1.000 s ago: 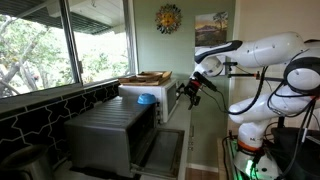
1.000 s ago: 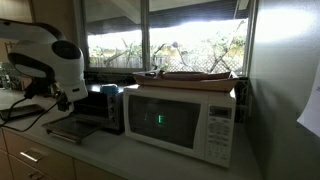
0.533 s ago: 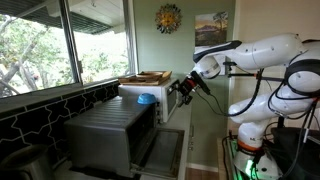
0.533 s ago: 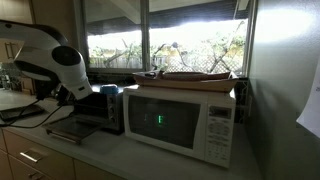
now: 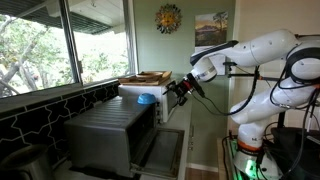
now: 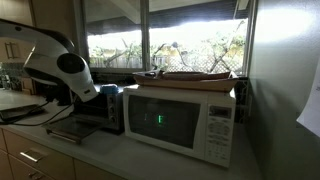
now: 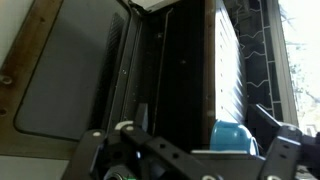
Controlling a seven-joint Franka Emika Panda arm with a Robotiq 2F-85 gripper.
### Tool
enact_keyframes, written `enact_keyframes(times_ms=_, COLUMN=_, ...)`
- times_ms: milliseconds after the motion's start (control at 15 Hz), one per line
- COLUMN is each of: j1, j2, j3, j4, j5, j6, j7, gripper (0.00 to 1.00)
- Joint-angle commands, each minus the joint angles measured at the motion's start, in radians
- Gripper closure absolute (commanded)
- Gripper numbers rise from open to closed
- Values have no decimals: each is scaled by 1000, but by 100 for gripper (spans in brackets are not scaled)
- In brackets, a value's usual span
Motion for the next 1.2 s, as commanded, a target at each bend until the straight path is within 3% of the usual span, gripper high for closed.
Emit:
enact_keyframes(times_ms=0, j1=182, j2=189, j3=-90, j4=39, j5=69, j6=147, j7=-85, gripper=0)
enact_keyframes(times_ms=200, j1=307, j2=262, j3=-188, j4=66, j5=107, j6=244, j7=-161, gripper=0)
enact_keyframes(times_ms=533, j1=459, j2=325, j3=-354, j4=98, j5=140, j6=256, j7=-267, gripper=0)
enact_keyframes(times_ms=800, j1=516, j2=358, j3=-399, j4=108, j5=197, j6=262, j7=-315, gripper=1)
enact_keyframes(times_ms=933, j1=532, j2=370, j3=-409, j4=111, j5=222, j6=268, j7=-337, gripper=9)
enact_keyframes(times_ms=1000, j1=537, j2=375, j3=-413, j4=112, j5=232, j6=273, j7=-347, gripper=18)
enact_keyframes(times_ms=1133, j1=543, j2=381, j3=-419, j4=112, j5=253, j6=290, j7=-362, gripper=21)
